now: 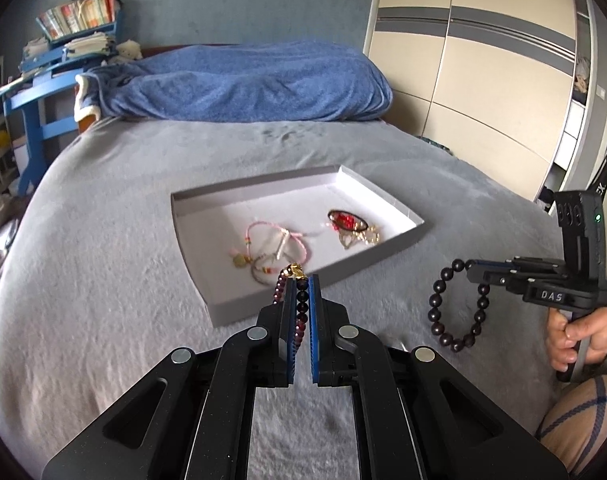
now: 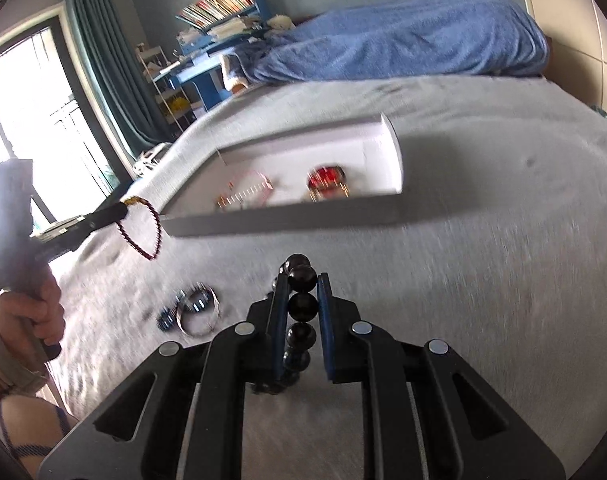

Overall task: Organize jewelry
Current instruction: 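Carry both bracelets into the tray and open both tools to release them, then move the left tool over the blue beaded bracelet while the right tool moves over the silver hoop, then grasp the blue beaded bracelet with the left tool while the right tool grasps the silver hoop, then carry both items into the tray and open both tools to release them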

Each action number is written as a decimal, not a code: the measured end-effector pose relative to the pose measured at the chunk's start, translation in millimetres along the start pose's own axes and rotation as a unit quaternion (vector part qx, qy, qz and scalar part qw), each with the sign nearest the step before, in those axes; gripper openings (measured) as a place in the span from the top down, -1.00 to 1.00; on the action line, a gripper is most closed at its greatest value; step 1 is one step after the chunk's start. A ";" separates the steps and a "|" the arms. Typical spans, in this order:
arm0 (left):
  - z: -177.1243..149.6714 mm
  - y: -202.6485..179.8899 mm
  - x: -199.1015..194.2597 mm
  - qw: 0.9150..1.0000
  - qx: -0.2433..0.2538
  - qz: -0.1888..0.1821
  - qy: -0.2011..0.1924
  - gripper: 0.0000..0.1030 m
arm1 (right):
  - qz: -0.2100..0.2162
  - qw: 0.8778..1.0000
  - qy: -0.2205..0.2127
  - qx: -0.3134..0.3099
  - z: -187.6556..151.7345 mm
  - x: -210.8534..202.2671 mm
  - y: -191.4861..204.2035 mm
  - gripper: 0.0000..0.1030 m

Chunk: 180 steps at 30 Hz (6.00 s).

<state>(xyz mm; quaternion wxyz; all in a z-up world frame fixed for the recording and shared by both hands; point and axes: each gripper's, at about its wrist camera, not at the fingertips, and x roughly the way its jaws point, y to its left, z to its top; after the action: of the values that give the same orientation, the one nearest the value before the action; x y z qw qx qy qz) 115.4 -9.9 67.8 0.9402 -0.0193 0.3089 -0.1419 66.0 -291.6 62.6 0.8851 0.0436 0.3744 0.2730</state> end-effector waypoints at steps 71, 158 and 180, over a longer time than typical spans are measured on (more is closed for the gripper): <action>32.2 -0.6 90.0 1.000 -0.023 0.014 0.000 -0.58 | -0.104 0.994 -0.029 0.034 77.5 85.8 -6.0 0.39; 23.9 -31.6 14.7 1.000 0.008 -0.020 -0.007 0.86 | -0.041 0.998 -0.039 -0.020 24.8 22.4 28.6 0.93; 69.7 -18.1 35.5 0.999 0.016 -0.001 -0.027 0.86 | -0.038 0.998 -0.041 -0.032 74.1 36.0 15.9 0.93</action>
<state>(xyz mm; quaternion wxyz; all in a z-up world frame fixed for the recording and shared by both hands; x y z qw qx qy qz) 179.0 -40.8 106.0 0.9483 -0.0084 0.2809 -0.1472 130.3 -250.1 97.2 0.9104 0.0121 0.3306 0.2486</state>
